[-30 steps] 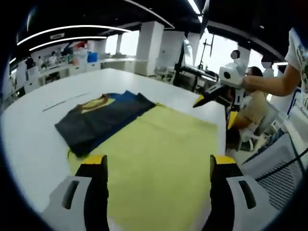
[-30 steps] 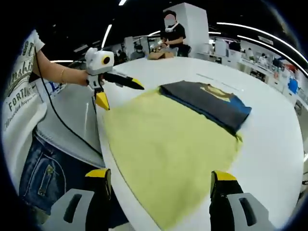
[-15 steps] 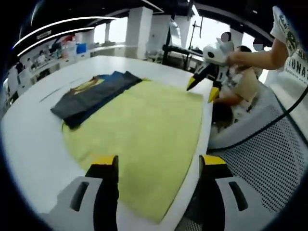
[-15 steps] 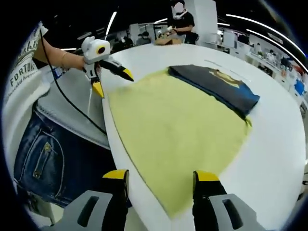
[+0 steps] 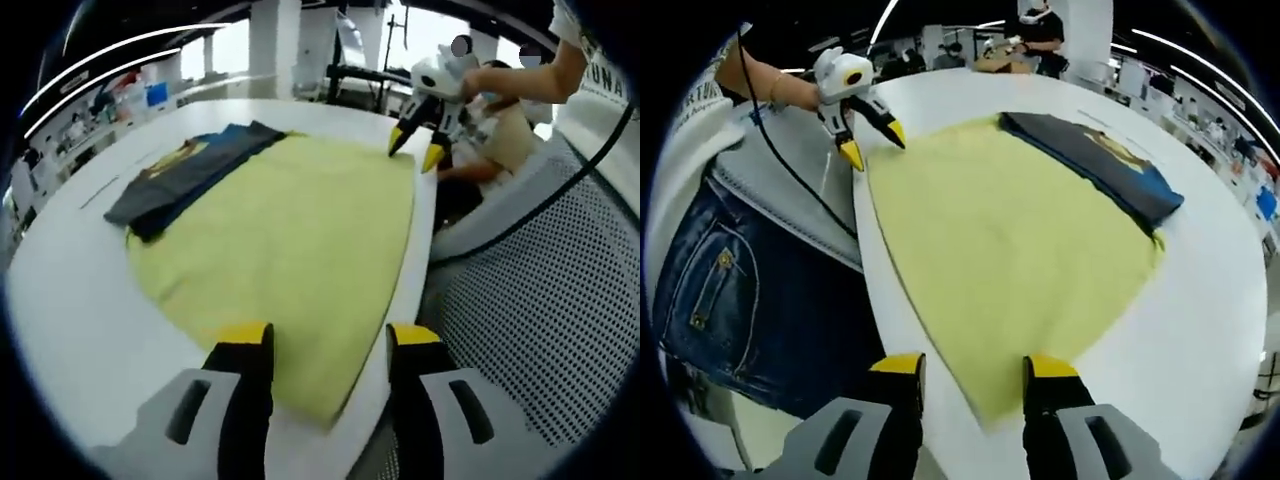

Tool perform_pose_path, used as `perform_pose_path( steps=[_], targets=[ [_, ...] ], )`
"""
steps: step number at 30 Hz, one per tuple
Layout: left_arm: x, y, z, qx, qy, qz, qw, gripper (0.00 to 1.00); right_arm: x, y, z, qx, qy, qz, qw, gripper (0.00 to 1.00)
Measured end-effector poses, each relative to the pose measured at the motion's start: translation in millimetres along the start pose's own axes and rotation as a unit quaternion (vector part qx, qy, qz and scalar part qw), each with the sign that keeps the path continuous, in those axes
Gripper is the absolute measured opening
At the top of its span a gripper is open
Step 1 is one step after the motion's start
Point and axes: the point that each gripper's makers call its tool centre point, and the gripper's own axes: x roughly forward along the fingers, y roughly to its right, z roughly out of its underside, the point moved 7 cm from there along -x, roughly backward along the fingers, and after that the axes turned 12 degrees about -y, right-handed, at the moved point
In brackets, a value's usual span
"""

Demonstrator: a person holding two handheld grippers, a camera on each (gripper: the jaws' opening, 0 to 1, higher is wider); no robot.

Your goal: Fold the garment on the visible template until the final outline fits inside the template.

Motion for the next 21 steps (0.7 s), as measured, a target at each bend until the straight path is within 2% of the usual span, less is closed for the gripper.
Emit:
perform_pose_path(
  steps=[9, 14, 21],
  targets=[
    [-2, 3.0, 10.8, 0.039, -0.033, -0.008, 0.9986, 0.33, 2, 2, 5.7, -0.020, -0.019, 0.018, 0.9994, 0.25],
    [-2, 0.4, 10.7, 0.051, -0.036, -0.022, 0.9978, 0.29, 2, 3, 5.0, -0.027, -0.025, 0.018, 0.9991, 0.24],
    [-2, -0.3, 11.9, 0.056, -0.036, -0.024, 0.9975, 0.25, 1, 3, 5.5, -0.036, -0.033, 0.012, 0.9987, 0.23]
  ],
)
